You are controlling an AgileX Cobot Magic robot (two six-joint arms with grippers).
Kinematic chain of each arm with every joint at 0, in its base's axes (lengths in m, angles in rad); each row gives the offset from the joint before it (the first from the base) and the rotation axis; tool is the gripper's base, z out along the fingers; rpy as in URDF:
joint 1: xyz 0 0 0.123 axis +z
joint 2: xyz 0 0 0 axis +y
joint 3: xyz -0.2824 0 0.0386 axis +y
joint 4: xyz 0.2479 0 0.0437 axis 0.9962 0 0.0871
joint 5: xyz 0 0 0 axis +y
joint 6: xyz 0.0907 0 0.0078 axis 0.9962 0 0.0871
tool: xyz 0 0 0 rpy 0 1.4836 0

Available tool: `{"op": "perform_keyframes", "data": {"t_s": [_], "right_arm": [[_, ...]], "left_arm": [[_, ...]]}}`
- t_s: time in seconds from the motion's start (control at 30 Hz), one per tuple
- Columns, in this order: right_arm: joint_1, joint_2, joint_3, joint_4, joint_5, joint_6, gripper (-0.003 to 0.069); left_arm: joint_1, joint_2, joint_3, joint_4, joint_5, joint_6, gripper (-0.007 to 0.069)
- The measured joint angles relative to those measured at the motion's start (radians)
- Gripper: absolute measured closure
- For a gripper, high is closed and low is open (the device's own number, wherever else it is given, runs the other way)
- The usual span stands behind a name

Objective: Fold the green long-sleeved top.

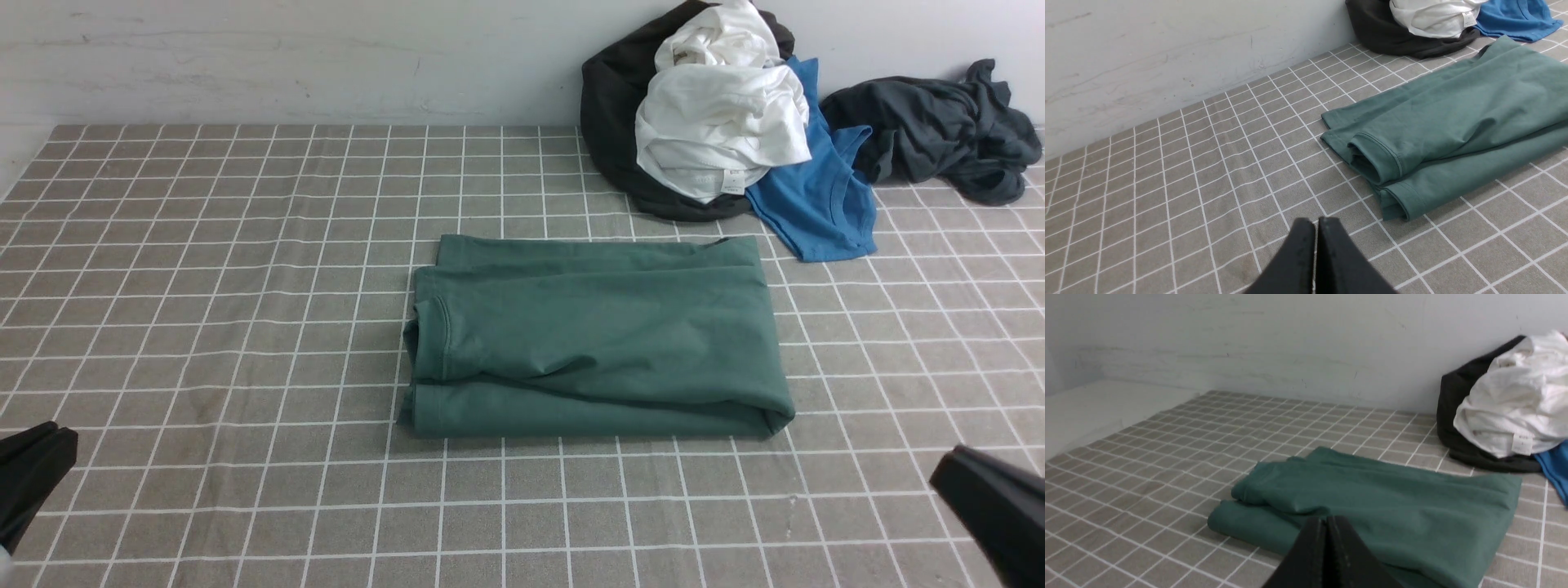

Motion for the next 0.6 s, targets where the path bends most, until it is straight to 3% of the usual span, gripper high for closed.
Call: {"op": "perform_keyframes", "data": {"t_s": [0.33, 0.47, 0.6], "right_arm": [[0.0, -0.001, 0.138, 0.007, 0.012, 0.002, 0.0673], [-0.01, -0.071, 0.138, 0.007, 0.151, 0.002, 0.0673], [-0.11, -0.232, 0.138, 0.017, 0.342, 0.003, 0.0673]], "left_arm": [[0.0, 0.0, 0.0, 0.0, 0.0, 0.0, 0.0631], [0.0, 0.0, 0.0, 0.0, 0.002, 0.0, 0.0631], [0.0, 0.0, 0.0, 0.0, 0.006, 0.0, 0.0631]]}}
